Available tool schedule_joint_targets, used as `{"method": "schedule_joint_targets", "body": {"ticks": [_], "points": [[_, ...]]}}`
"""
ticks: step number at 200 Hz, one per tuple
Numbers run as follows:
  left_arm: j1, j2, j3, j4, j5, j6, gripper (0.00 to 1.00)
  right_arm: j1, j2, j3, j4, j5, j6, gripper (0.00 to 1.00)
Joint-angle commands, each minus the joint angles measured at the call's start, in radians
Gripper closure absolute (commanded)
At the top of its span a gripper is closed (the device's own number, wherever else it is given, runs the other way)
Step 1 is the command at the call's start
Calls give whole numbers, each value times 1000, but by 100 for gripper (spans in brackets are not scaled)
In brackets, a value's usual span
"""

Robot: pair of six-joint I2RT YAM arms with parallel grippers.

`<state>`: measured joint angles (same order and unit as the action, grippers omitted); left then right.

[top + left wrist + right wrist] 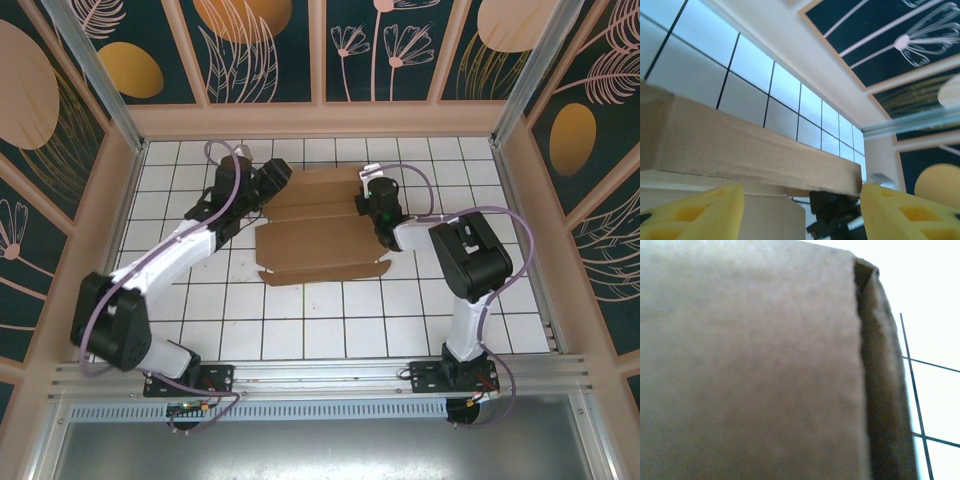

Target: Fold the paper box

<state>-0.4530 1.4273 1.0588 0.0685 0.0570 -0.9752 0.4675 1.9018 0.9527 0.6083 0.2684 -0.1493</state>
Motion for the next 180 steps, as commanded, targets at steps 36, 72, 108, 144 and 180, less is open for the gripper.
{"method": "schedule_joint_targets", "body": {"ticks": [36, 72, 108, 144, 180], "points": [[1, -69, 152, -311, -20, 338, 39, 28, -82, -77, -31, 68, 41, 100], [26, 75, 241, -445, 0, 334, 38, 51, -86, -76, -46, 122, 60, 100], [100, 127, 164, -377, 117, 317, 38, 56, -73, -69, -64, 115, 79, 100], [118, 166, 158, -346, 84, 340, 38, 57, -63, -64, -68, 103, 86, 100], [147, 201, 137, -266, 129, 332, 38, 57, -57, -57, -77, 83, 95, 100]]}}
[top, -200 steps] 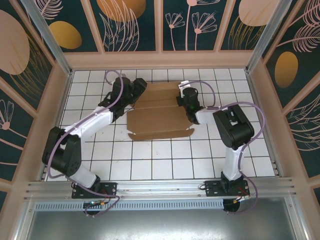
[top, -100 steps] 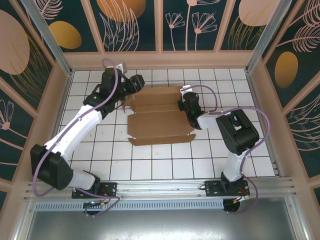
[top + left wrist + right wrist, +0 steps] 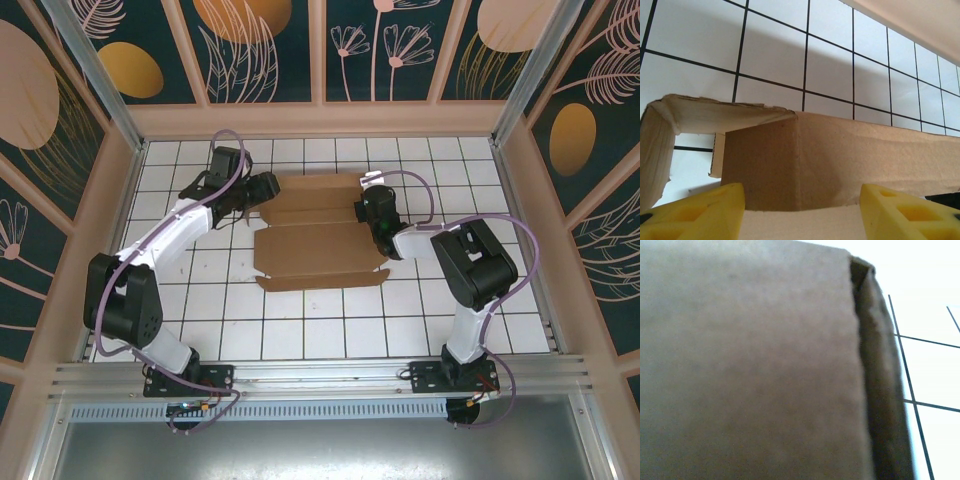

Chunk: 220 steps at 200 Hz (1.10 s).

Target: Fold the paper box

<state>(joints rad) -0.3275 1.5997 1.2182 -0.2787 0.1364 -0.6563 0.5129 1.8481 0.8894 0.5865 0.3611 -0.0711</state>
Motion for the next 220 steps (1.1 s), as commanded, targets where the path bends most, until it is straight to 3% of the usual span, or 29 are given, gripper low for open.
{"method": "schedule_joint_targets", "body": {"ticks": [1, 60, 116, 137, 155, 171, 201, 220], "points": [[23, 29, -24, 86, 52, 13, 38, 12, -3, 7, -56, -11, 18, 100], [36, 38, -121, 377, 249, -91, 49, 12, 3, 15, -75, -51, 43, 100], [47, 43, -161, 468, 286, -139, 73, 12, -1, 11, -87, -58, 61, 100], [50, 41, -152, 414, 237, -117, 73, 11, 1, 16, -100, -25, 64, 100], [51, 8, -129, 303, 119, -71, 56, 5, 8, 29, -128, 15, 74, 100], [51, -55, -137, 252, 27, -42, 50, 4, 12, 34, -139, 26, 72, 100], [31, -156, -208, 244, -16, -49, 57, 4, 24, 42, -147, 29, 79, 100], [-60, -180, -240, 228, -104, -22, 68, 6, 30, 45, -148, 25, 84, 100]]}}
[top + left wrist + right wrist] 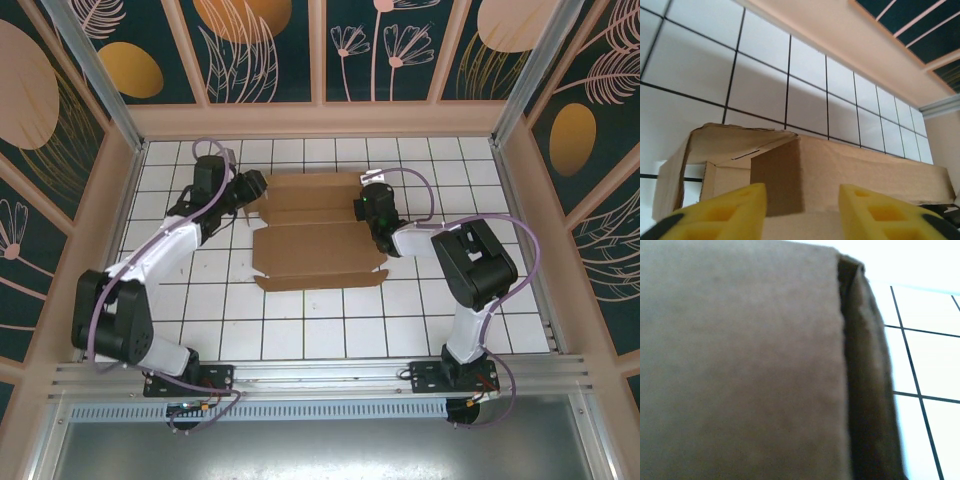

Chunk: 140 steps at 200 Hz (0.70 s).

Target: Fold the paper box

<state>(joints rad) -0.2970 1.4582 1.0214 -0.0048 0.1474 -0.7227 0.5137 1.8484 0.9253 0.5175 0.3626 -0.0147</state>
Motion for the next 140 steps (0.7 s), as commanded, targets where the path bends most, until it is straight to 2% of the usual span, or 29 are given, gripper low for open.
{"method": "schedule_joint_targets", "body": {"ticks": [1, 17, 35, 89, 140], "points": [[-95, -39, -44, -47, -121, 47, 68, 5, 30, 9, -80, 24, 28, 100], [-151, -33, -106, -28, -156, 41, 82, 5, 32, 9, -81, 25, 28, 100], [-155, -1, -161, 19, -135, 11, 100, 5, 33, 9, -86, 26, 26, 100], [-146, 118, -137, 75, -230, -9, 100, 5, 39, 13, -96, 26, 17, 100], [-22, 185, -129, 115, -228, -80, 100, 6, 45, 19, -103, 29, 5, 100]]}}
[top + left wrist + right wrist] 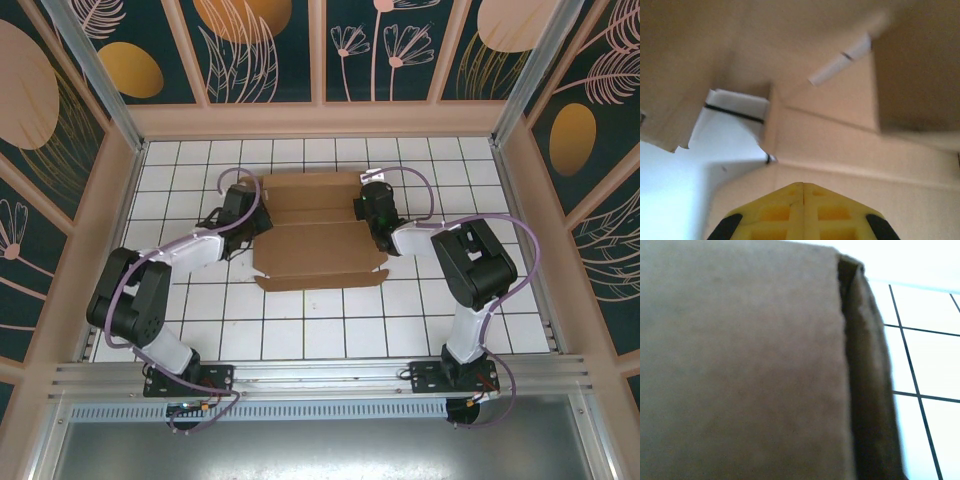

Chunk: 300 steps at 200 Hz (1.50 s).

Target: Fold the paper box

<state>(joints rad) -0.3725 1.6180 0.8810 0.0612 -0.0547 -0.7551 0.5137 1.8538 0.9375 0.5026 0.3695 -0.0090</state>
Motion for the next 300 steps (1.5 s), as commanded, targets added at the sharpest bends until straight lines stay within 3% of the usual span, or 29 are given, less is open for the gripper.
{"method": "schedule_joint_targets", "body": {"ticks": [1, 42, 118, 206, 243, 300], "points": [[54, 26, 11, 51, -25, -47, 100, 6, 40, 7, -88, 23, 0, 100], [60, 89, 57, 39, -22, -58, 100, 6, 49, 18, -93, 17, 1, 100], [59, 200, 30, 197, 172, -126, 100, 11, 52, 9, -87, 9, 9, 100], [55, 270, 23, 260, 251, -113, 98, 13, 81, 25, -108, 4, 8, 100], [56, 17, -15, 168, 132, -17, 94, -11, 65, 21, -116, -6, 3, 100], [78, -429, -139, 62, -220, 142, 72, -15, 60, 27, -126, -50, -30, 100]]}}
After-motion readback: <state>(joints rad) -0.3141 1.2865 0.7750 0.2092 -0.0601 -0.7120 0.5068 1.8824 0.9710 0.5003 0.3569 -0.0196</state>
